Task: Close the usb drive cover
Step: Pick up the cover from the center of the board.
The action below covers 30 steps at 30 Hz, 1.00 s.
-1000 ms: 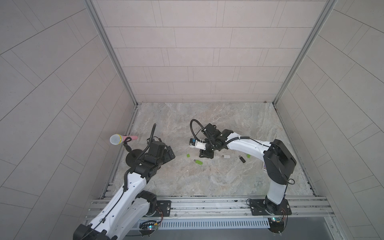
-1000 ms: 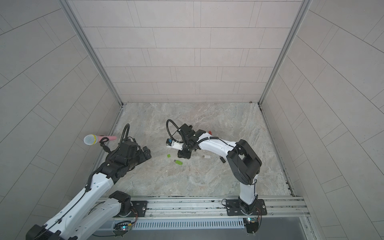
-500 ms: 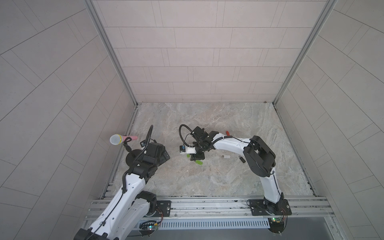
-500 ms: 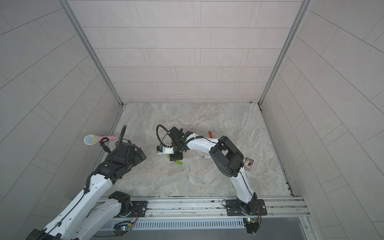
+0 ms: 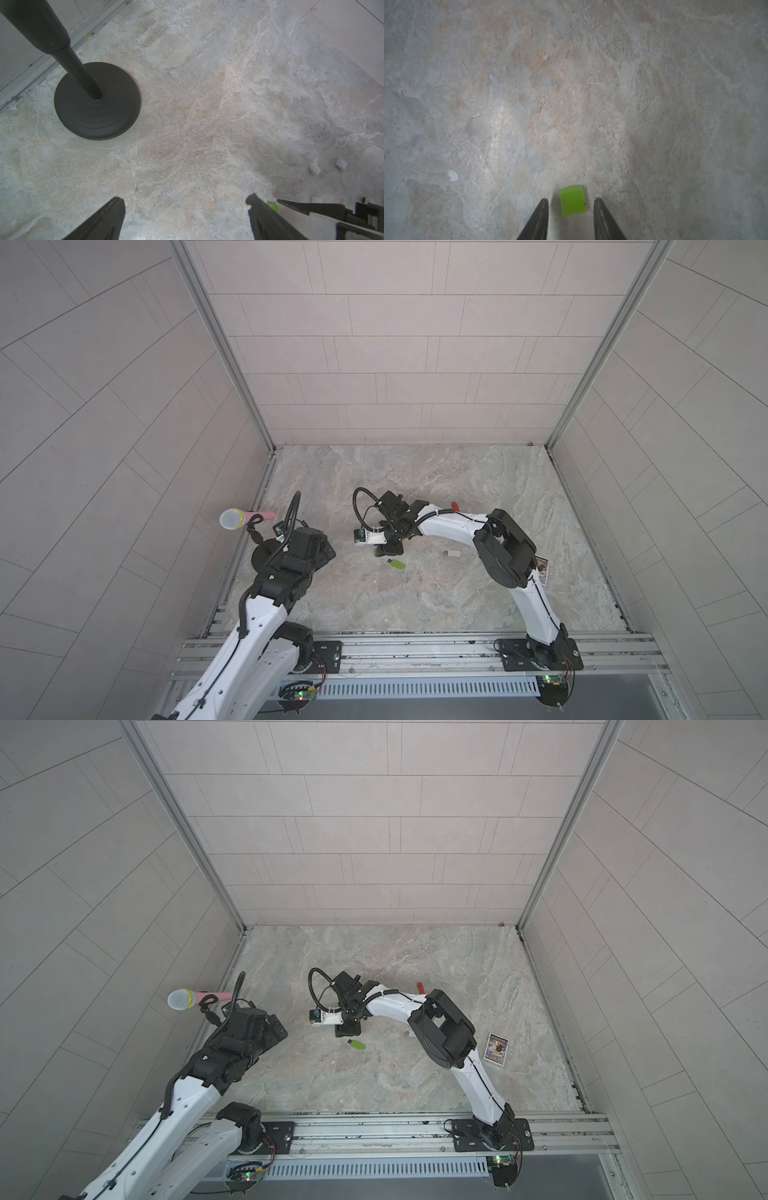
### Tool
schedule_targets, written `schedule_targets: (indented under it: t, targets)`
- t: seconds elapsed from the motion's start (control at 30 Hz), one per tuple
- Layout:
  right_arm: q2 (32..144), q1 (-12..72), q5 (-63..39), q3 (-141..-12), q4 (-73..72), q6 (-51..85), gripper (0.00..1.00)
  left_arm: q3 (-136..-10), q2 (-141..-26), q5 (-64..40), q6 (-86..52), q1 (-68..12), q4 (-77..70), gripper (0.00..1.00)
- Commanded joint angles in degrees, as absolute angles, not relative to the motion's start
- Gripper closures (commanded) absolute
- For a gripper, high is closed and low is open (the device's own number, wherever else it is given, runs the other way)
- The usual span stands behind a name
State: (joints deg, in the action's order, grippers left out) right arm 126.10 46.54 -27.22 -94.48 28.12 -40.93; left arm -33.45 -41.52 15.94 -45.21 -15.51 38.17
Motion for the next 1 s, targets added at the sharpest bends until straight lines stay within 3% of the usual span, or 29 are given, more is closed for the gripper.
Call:
schedule_targets:
  t: [0.0, 0.43, 0.97]
  targets:
    - [128.3, 46.6, -28.9, -96.4, 33.0, -42.9, 0.64, -33.9, -41.0, 17.5, -46.1, -15.3, 39.3, 0.0]
    - [129.0, 46.6, -23.4, -96.0, 37.5, -41.5, 0.8, -33.5, -41.0, 16.3, -45.8, -15.3, 38.6, 0.0]
    - [115.7, 46.6, -17.0, -78.6, 31.6, -38.5, 0.82, -32.0, -40.0, 11.3, -44.5, -15.3, 36.4, 0.0]
